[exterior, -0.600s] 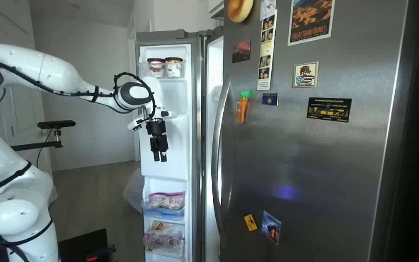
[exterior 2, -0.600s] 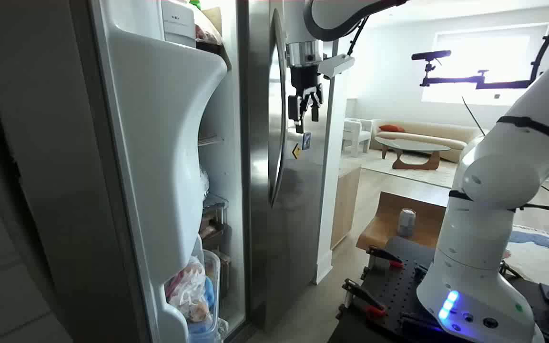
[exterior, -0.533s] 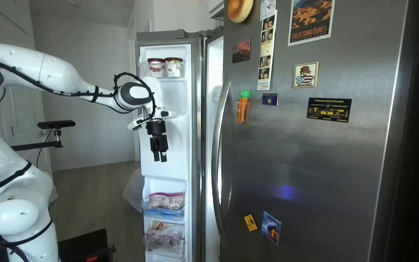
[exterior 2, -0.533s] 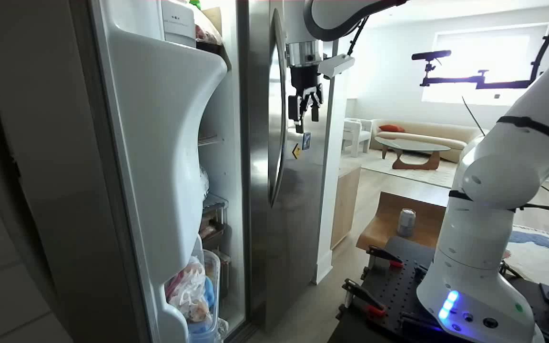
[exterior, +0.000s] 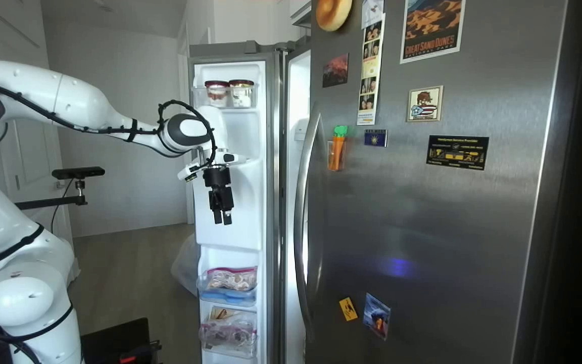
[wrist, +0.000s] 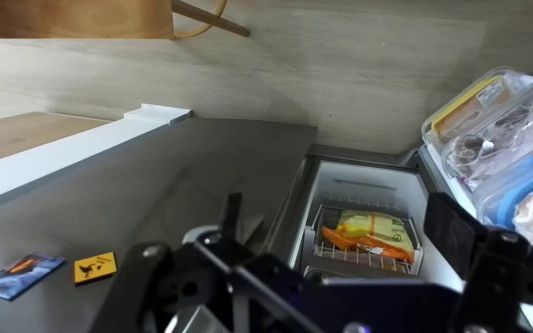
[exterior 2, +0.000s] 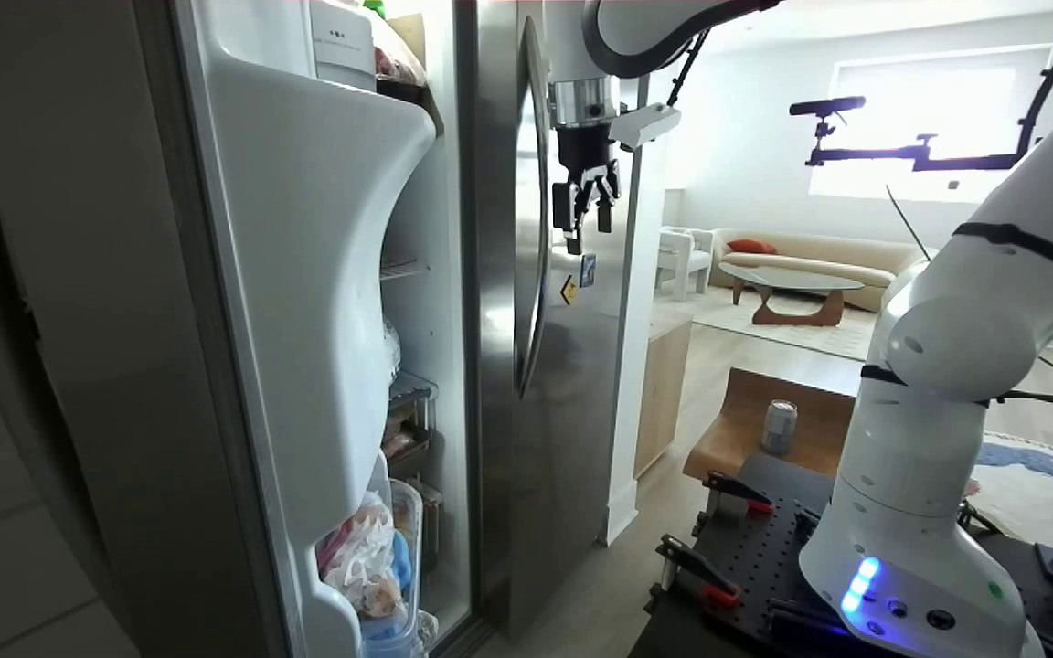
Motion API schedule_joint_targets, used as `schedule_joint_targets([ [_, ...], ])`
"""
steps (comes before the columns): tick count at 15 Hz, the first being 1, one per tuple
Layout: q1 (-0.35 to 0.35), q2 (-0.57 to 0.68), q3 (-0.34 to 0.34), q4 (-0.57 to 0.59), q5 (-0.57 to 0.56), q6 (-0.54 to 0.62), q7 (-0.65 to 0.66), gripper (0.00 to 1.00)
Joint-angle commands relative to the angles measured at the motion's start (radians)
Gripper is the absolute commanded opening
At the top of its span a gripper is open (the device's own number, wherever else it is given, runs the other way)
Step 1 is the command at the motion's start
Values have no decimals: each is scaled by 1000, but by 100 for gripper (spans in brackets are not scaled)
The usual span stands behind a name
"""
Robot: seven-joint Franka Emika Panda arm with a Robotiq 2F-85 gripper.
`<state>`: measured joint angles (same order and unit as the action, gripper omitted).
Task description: Take the can from the chair and put it on the second shelf in the fridge
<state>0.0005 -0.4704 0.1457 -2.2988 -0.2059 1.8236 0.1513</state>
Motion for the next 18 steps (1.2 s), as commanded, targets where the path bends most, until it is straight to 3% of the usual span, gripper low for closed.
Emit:
schedule_joint_targets([
  [1,-11,45,-17,75,42,0,122,100],
  [9,-91,179,-72,269,53,14,403,100],
  [18,-154,265,-140,376,31,62,767,100],
])
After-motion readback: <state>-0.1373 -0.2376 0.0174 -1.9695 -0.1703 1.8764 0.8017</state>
